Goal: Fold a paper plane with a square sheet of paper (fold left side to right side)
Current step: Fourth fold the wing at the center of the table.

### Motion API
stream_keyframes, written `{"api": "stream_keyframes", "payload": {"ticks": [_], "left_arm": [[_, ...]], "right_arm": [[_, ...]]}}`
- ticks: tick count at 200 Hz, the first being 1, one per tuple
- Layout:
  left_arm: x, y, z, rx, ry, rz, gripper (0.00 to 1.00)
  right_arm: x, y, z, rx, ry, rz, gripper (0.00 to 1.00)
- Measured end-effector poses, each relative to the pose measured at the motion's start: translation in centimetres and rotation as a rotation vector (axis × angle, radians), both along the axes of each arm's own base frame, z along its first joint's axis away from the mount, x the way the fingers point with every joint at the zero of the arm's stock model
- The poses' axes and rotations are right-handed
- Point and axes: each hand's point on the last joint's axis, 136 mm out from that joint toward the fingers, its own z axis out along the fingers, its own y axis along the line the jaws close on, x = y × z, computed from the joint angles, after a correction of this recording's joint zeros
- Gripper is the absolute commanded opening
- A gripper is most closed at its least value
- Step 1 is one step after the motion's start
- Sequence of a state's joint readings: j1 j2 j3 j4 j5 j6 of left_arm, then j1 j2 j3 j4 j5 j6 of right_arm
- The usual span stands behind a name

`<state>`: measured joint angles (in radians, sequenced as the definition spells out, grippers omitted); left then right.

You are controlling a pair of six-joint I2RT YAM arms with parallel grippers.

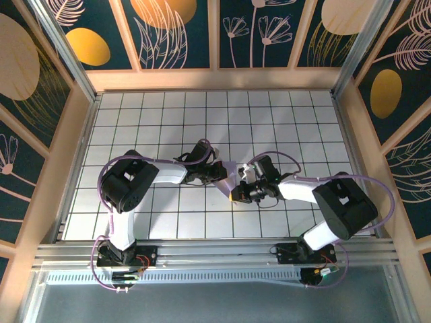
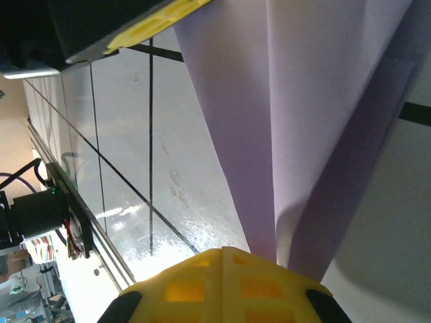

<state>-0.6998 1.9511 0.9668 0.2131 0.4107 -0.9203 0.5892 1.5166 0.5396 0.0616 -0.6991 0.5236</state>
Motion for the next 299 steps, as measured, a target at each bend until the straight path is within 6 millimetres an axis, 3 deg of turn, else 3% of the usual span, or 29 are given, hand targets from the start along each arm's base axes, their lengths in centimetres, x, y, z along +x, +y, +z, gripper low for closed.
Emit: {"api": "stream_keyframes", "payload": {"ticks": [134, 256, 299], "left_arm": [[0.0, 0.0, 0.0, 0.001, 0.0, 0.0, 0.05], [0.0, 0.0, 0.0, 0.002, 0.001, 0.0, 0.05], [0.0, 0.0, 0.0, 0.003, 0.002, 0.0, 0.05]], "right_arm": [[-0.2, -0.6, -1.2, -0.032, 0.011, -0.013, 0.0], [-0.3, -0.5, -1.1, -0.028, 0.009, -0.009, 0.0], [0.6, -0.2, -0.5, -0.018, -0.014, -0.016, 0.0]]}}
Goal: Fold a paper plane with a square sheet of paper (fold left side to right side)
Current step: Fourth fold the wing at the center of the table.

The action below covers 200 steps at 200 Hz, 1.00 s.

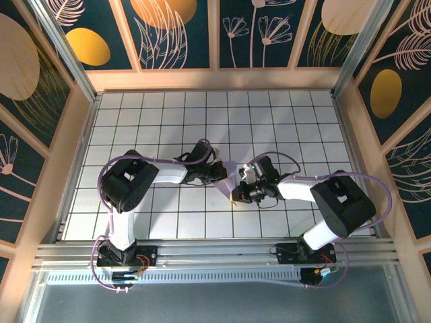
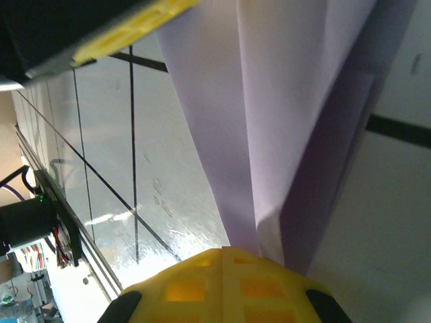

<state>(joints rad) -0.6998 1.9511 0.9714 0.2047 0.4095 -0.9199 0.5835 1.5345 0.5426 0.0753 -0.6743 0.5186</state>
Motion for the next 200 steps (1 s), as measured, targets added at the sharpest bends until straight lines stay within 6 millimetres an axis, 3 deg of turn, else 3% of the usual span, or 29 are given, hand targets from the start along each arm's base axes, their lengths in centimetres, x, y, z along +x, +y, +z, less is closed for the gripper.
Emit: {"api": "stream_keyframes", "payload": {"ticks": [46, 200], "left_arm": [[0.0, 0.0, 0.0, 0.0, 0.0, 0.0, 0.05], [0.0, 0.0, 0.0, 0.001, -0.001, 0.0, 0.05]], "right_arm": [[0.9, 0.5, 0.1, 0.002, -0.019, 0.006, 0.0], [0.2, 0.1, -0.8, -0.008, -0.003, 0.01, 0.0]]}}
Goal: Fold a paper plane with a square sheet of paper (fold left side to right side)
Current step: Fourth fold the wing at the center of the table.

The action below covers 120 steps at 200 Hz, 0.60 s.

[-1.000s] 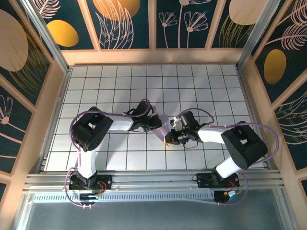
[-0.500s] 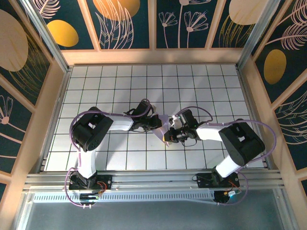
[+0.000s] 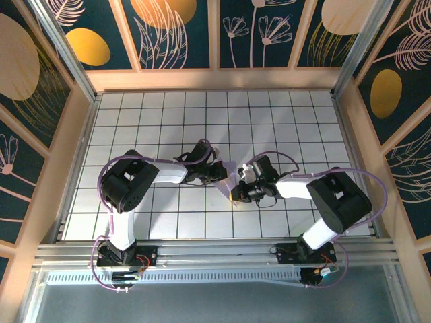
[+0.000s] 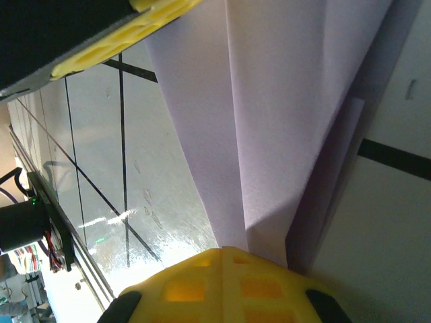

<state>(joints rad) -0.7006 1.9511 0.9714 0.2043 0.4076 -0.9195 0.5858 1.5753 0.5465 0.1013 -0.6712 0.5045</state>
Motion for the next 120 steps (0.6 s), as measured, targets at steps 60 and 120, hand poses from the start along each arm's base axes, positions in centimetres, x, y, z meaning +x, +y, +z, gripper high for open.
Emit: {"api": "stream_keyframes", "payload": {"ticks": [60, 120], "left_arm": [[-0.01, 0.0, -0.01, 0.0, 0.0, 0.0, 0.04], [-0.01, 0.0, -0.01, 0.0, 0.0, 0.0, 0.04]], "right_arm": [[-0.2, 0.0, -0.12, 0.0, 0.001, 0.003, 0.0], [-0.21, -0.07, -0.16, -0.008, -0.002, 0.002, 0.0]]}}
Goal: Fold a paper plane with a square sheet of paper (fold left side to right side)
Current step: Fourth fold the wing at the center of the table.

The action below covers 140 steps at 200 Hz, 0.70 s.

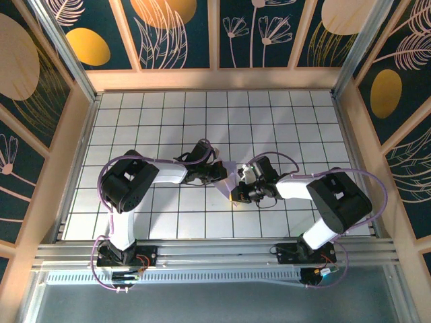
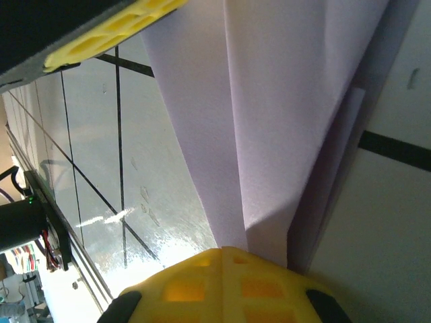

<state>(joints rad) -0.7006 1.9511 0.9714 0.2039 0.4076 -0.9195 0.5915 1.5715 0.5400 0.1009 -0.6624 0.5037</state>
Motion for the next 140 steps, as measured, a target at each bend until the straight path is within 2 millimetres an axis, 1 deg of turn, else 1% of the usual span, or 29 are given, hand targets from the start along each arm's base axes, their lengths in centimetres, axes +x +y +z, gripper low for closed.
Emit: {"api": "stream_keyframes", "payload": {"ticks": [140], "left_arm": [[0.0, 0.0, 0.01, 0.001, 0.001, 0.0, 0.04]], "right_arm": [[-0.27, -0.26, -0.07, -0.022, -0.002, 0.002, 0.0]]}}
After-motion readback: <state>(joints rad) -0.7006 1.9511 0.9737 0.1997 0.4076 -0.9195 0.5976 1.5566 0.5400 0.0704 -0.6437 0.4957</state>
